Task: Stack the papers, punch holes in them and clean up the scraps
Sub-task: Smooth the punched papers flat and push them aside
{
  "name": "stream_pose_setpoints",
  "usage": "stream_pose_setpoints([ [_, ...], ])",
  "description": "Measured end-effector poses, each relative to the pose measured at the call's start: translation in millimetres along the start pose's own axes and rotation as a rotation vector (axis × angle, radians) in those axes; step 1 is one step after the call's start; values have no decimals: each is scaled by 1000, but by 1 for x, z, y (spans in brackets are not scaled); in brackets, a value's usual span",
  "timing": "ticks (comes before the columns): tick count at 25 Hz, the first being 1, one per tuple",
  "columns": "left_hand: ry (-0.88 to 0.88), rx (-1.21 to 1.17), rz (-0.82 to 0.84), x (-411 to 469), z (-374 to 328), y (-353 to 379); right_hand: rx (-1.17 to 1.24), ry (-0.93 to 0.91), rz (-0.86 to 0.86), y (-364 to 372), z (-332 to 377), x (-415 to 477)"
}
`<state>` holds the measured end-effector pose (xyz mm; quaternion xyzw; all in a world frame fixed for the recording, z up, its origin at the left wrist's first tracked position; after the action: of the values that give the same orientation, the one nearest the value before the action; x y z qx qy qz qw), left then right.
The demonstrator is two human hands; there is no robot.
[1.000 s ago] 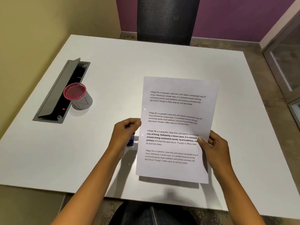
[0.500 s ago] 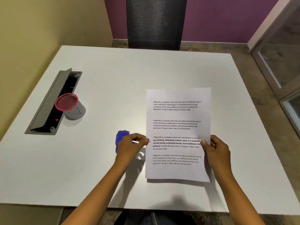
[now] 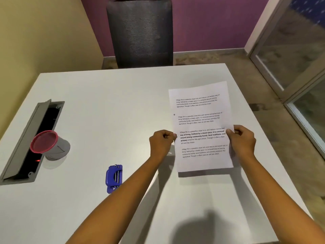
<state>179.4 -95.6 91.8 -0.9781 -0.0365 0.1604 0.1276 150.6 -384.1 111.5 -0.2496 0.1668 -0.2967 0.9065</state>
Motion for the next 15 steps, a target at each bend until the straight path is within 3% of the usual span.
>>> stream_pose_setpoints([
  [9, 14, 128, -39, 107, -41, 96, 10, 85, -115, 14, 10, 134],
  [15, -9, 207, 22, 150, -24, 127, -37, 191, -59, 36, -18, 188],
])
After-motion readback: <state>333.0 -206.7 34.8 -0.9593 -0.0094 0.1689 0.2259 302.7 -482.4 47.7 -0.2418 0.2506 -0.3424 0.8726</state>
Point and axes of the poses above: each hand's wrist, its own x-axis towards the middle knuckle, its own y-axis out of the palm, z = x × y, the point moved 6 cm from there along x, towards the middle knuckle, and after that the axes turned 4 degrees about -x, right-handed, at the moved point
